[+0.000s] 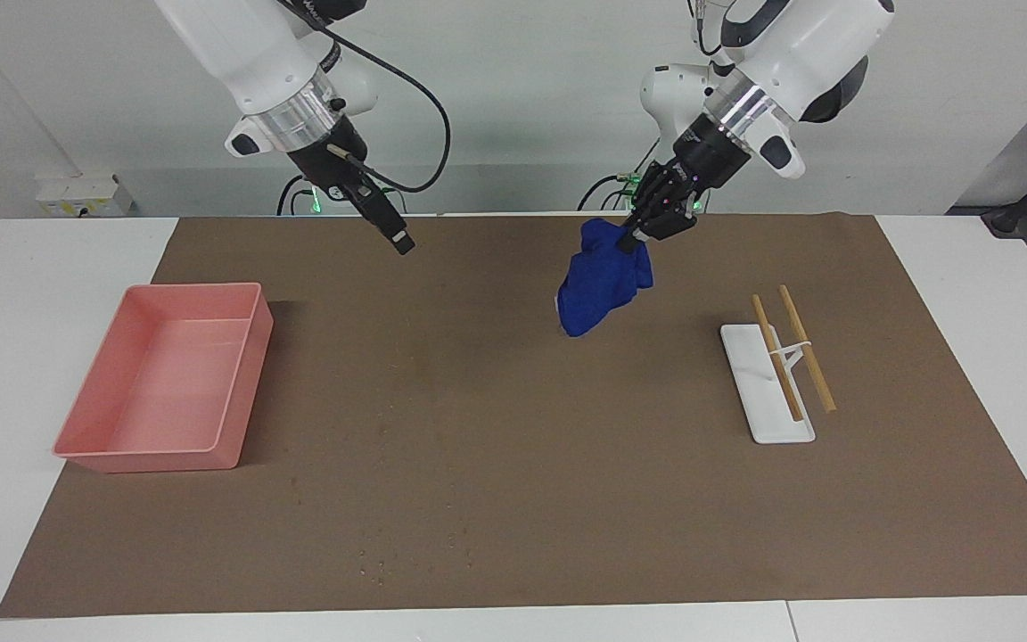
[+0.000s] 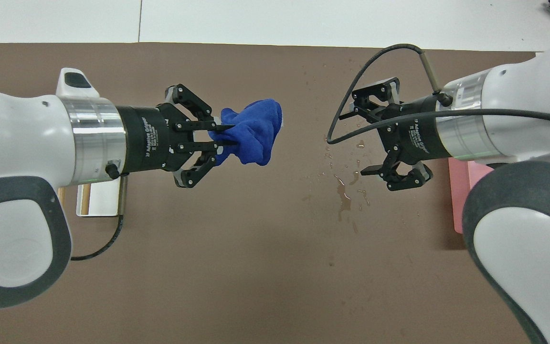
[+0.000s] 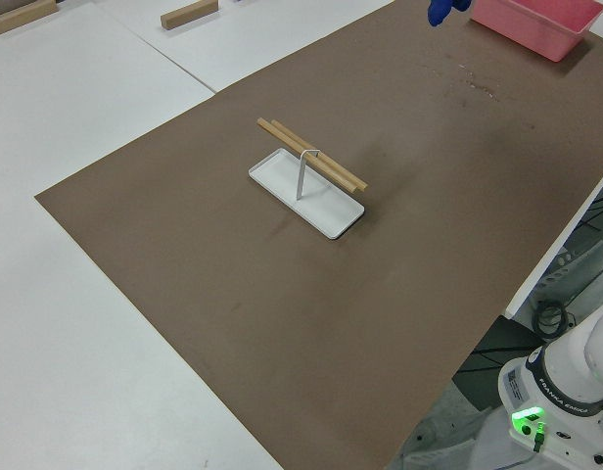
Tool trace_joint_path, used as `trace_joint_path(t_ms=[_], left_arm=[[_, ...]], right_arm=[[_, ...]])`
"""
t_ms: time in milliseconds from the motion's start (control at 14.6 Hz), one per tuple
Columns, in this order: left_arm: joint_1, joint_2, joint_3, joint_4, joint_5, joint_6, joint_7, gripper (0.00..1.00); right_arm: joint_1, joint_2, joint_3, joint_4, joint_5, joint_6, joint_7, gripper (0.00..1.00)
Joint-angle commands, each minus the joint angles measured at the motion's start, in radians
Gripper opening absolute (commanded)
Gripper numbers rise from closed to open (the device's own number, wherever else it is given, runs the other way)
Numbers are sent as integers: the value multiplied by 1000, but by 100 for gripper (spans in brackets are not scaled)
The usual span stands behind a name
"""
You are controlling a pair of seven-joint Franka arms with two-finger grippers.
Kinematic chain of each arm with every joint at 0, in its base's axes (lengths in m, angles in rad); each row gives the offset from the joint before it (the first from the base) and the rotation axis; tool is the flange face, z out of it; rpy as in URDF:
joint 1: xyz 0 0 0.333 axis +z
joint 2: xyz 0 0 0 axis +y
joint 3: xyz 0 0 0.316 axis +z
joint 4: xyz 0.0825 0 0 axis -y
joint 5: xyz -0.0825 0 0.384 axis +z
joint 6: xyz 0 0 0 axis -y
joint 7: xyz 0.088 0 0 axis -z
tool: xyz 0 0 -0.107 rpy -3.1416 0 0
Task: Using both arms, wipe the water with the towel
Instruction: 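Grasp the blue cloth with the right gripper from the left gripper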
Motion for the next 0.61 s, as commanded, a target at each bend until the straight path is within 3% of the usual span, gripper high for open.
trace_joint_path(t_ms=[0,273,546], left_arm=[[-102,-12,13,-28,-23,76,-45,0],[-182,-7,13,-43,-23,227,-112,0],[-205,-1,13,-43,-23,329,-143,0]], right_arm=[[18,21,1,11,44,43,63,98],[56,54,1,46,47,105,127,98],[62,26,-1,0,32,13,124,98]])
